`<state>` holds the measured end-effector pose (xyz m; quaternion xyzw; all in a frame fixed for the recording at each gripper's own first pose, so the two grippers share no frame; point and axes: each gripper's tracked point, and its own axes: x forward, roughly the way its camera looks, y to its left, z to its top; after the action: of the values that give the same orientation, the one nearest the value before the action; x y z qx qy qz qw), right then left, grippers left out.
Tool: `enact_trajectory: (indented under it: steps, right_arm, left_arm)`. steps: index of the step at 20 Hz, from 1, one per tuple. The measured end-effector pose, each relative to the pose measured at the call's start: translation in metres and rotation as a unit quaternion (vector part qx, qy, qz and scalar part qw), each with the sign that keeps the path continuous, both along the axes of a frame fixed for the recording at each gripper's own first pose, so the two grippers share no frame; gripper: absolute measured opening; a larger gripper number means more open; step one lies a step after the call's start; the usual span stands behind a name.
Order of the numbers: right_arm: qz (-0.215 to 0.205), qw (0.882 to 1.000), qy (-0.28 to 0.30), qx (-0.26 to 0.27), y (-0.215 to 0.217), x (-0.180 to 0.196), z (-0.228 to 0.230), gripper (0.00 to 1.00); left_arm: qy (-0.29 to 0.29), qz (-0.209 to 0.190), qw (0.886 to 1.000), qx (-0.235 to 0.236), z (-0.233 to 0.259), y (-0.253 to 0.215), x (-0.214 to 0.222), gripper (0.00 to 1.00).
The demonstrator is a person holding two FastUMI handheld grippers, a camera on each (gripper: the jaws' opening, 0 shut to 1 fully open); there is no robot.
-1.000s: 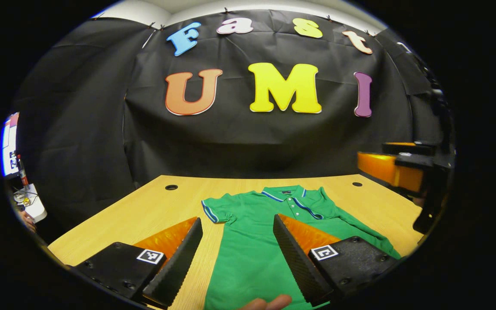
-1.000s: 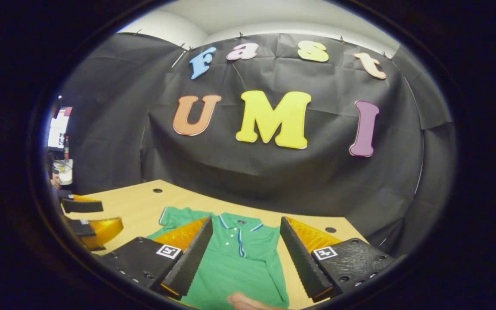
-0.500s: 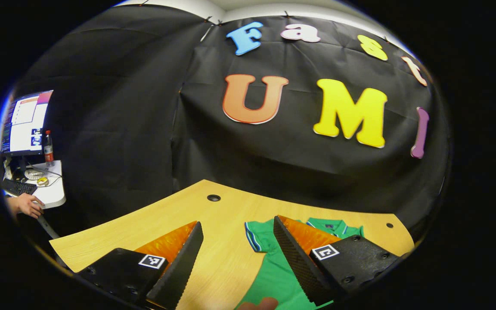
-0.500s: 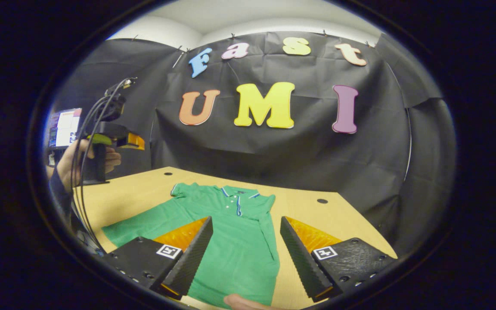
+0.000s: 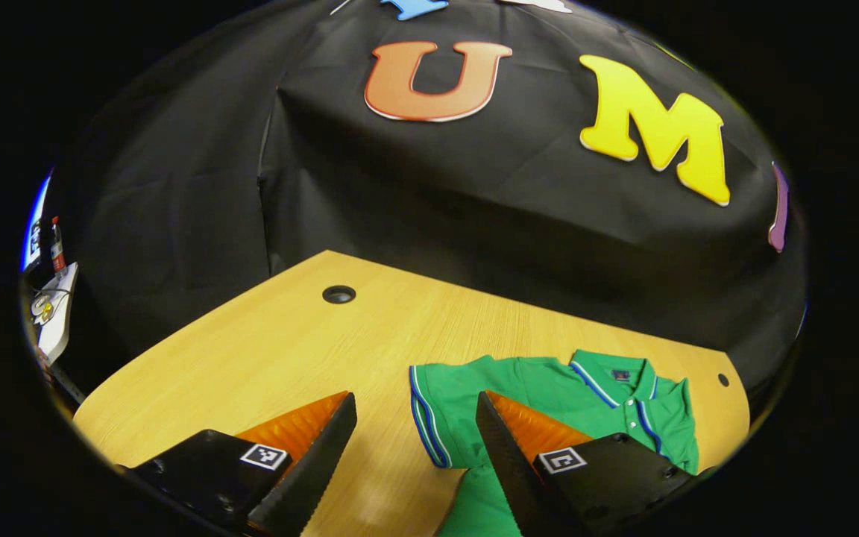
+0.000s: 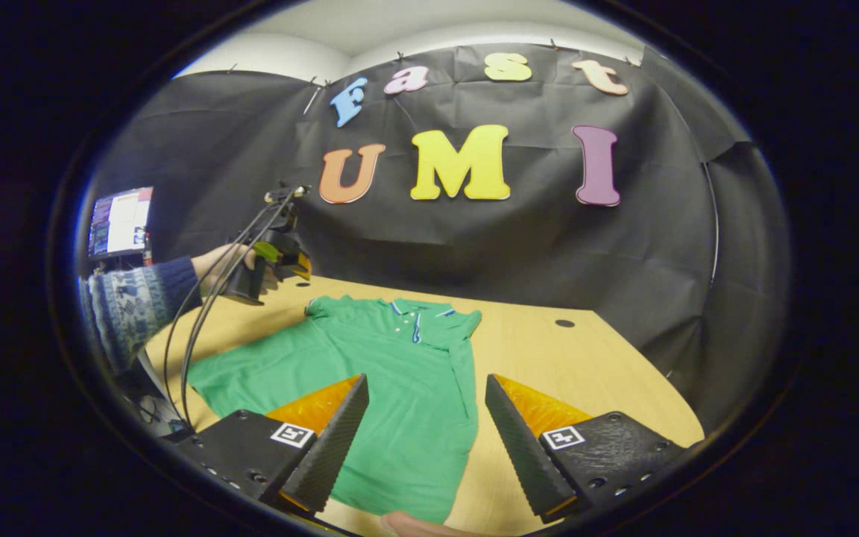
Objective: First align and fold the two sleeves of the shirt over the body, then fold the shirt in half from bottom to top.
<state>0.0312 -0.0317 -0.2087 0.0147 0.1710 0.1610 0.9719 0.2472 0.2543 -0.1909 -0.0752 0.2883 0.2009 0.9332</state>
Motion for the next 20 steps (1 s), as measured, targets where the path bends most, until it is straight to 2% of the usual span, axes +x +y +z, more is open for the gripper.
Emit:
enact_trajectory:
  steps: [2,4,5,6,7,8,9,11,15,20]
  right_arm:
    - [0.011,1.0,0.006,0.006,0.004,-0.002,-0.008,0.95]
    - [0.028,0.999,0.009,0.011,0.009,-0.003,-0.015,0.95]
    - [0.036,0.999,0.01,0.011,0.009,-0.004,-0.022,0.95]
    - [0.041,0.999,0.009,0.011,0.008,-0.006,-0.026,0.95]
    - [0.043,0.999,0.009,0.012,0.004,-0.014,-0.03,0.95]
    - [0.044,0.999,0.01,0.014,0.001,-0.017,-0.033,0.95]
    - [0.042,0.999,0.013,0.015,-0.001,-0.017,-0.037,0.97]
    - [0.037,0.999,0.018,0.017,-0.008,-0.014,-0.043,0.94]
    - [0.034,0.999,0.024,0.036,-0.011,-0.012,-0.048,0.97]
    - [0.022,0.997,0.036,0.064,-0.013,-0.01,-0.057,0.94]
  left_arm:
    - [0.036,-0.015,0.999,-0.021,-0.027,-0.01,0.009,1.0]
    - [0.059,-0.018,0.997,-0.041,-0.055,-0.016,0.017,0.95]
    - [0.065,-0.013,0.997,-0.044,-0.063,-0.011,0.017,0.81]
    - [0.067,-0.005,0.996,-0.051,-0.069,-0.006,0.018,0.74]
    - [0.055,0.007,0.997,-0.059,-0.068,-0.001,0.02,0.43]
    - [0.042,0.013,0.997,-0.07,-0.068,0.002,0.025,0.37]
    - [0.037,0.016,0.996,-0.081,-0.068,0.001,0.025,0.19]
    - [0.043,0.011,0.996,-0.079,-0.067,0.002,0.024,0.11]
    - [0.042,0.003,0.998,-0.035,-0.045,-0.002,0.028,0.09]
    - [0.076,-0.046,0.994,0.059,-0.03,-0.03,0.035,0.09]
